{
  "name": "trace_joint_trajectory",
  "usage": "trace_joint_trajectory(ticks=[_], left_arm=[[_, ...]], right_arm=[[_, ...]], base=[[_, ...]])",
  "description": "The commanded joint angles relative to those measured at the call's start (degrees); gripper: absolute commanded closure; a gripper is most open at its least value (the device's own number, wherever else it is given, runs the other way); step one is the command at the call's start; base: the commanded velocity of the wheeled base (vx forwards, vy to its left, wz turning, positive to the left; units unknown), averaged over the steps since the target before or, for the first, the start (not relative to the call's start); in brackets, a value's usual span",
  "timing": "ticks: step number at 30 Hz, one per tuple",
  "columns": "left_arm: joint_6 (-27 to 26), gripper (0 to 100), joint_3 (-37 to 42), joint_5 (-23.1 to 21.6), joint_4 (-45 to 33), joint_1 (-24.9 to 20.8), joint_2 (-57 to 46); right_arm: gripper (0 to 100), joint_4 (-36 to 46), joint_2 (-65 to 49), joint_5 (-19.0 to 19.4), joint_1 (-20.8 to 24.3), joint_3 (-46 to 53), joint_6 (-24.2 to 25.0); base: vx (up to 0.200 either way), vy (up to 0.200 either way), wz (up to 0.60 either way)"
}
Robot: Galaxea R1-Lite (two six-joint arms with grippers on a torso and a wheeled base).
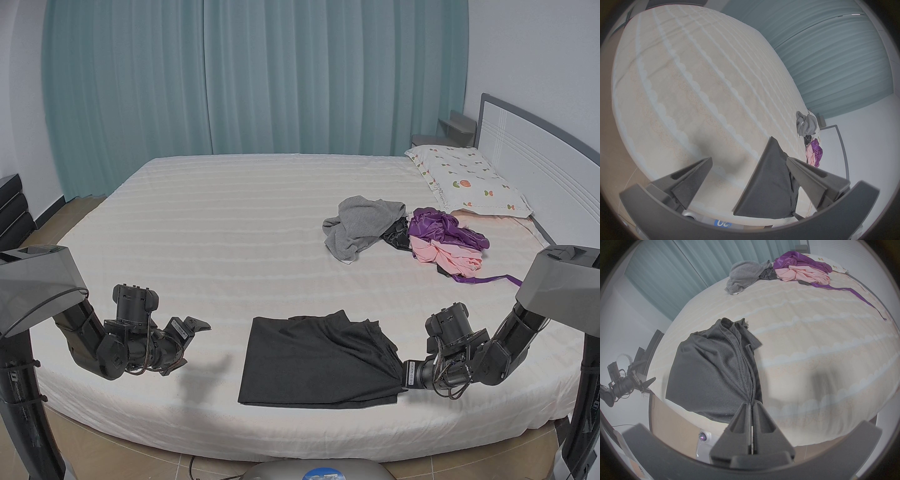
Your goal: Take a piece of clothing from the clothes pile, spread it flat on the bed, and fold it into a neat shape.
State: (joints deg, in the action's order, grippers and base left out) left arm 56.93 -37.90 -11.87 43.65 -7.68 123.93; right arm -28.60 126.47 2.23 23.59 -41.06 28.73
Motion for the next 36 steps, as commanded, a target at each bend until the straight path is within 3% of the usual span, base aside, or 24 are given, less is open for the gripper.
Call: trace_joint_trajectory(ticks=[1, 2, 8, 14, 19, 24, 34, 35, 36], left_arm=[[0.0, 0, 0.0, 0.0, 0.0, 0.0, 0.1], [0.0, 0, 0.0, 0.0, 0.0, 0.0, 0.2], [0.0, 0, -0.1, 0.2, 0.0, 0.0, 0.2], [0.5, 0, -0.5, 3.4, 0.0, 0.0, 0.6], [0.2, 0, 0.0, 3.5, 0.0, -0.5, 0.6], [0.1, 0, 0.0, 3.5, 0.0, -0.7, 0.6], [0.1, 0, 0.1, 3.5, 0.0, -0.7, 0.6], [0.1, 0, 0.1, 3.5, 0.0, -0.7, 0.6], [0.0, 0, 0.1, 3.5, 0.0, -0.7, 0.6]], right_arm=[[100, -0.2, 0.1, 0.1, 0.3, 0.4, 0.2], [0, -0.1, 0.3, 0.1, 0.4, -0.1, 0.4], [0, -0.8, 0.0, 1.2, -0.2, -3.8, 2.5], [0, -2.6, 3.1, 3.8, -1.0, -12.3, 7.3], [0, -2.3, 8.8, 3.8, -0.8, -20.5, 7.3], [0, -2.0, 12.8, 3.8, -0.4, -25.5, 6.4], [0, -2.3, 14.9, 3.9, -0.6, -26.8, 3.2], [100, -2.2, 14.8, 3.9, -0.6, -26.8, 3.0], [100, -2.2, 14.8, 3.8, -0.6, -26.7, 3.0]], base=[[0.0, 0.0, 0.0], [0.0, 0.0, 0.0], [0.0, 0.0, 0.0], [0.033, 0.0, 0.0], [0.2, 0.0, 0.0], [0.0, 0.0, 0.0], [0.0, 0.0, 0.0], [0.0, 0.0, 0.0], [0.0, 0.0, 0.0]])
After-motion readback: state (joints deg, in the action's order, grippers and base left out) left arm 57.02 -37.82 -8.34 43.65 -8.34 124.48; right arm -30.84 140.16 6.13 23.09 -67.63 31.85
